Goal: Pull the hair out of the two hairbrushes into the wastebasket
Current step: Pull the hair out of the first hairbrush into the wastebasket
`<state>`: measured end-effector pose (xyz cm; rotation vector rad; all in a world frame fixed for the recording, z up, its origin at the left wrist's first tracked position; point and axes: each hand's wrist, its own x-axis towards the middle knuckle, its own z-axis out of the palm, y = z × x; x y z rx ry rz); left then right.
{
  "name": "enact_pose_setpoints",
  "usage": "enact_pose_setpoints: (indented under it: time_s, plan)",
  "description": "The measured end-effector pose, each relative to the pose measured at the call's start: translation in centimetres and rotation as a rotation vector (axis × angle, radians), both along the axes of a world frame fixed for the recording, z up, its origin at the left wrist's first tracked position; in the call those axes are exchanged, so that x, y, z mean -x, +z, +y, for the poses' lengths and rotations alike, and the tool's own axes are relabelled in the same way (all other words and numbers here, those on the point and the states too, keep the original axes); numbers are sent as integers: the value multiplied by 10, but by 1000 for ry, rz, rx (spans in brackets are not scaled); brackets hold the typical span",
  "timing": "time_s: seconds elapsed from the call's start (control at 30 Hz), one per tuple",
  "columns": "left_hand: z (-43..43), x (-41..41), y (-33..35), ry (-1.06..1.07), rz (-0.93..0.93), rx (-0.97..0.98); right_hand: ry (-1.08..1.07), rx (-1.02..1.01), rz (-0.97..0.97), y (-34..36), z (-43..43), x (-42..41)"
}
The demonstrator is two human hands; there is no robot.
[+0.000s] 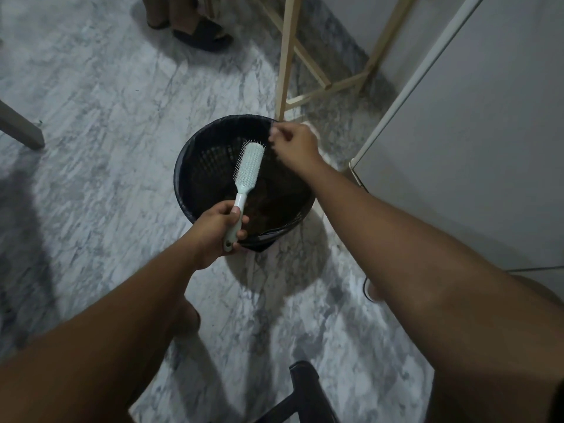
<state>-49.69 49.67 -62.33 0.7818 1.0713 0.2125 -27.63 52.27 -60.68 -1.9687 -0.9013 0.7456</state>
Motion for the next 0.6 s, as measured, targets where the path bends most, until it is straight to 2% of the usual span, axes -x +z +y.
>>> enact_pose_setpoints:
  time_s: [0.07, 0.13, 0.4, 0.6]
  plan:
    - [-2, -3, 1, 12, 10, -14, 141, 29, 8, 8, -3, 15]
    - [-3, -6, 4, 20, 11, -18, 199, 26, -94, 9, 0, 21]
    - [2, -4, 8, -15, 28, -68, 44, 14, -185, 13, 13, 11]
    - [3, -14, 17, 15, 4, -66, -251, -102, 102, 0, 0, 4]
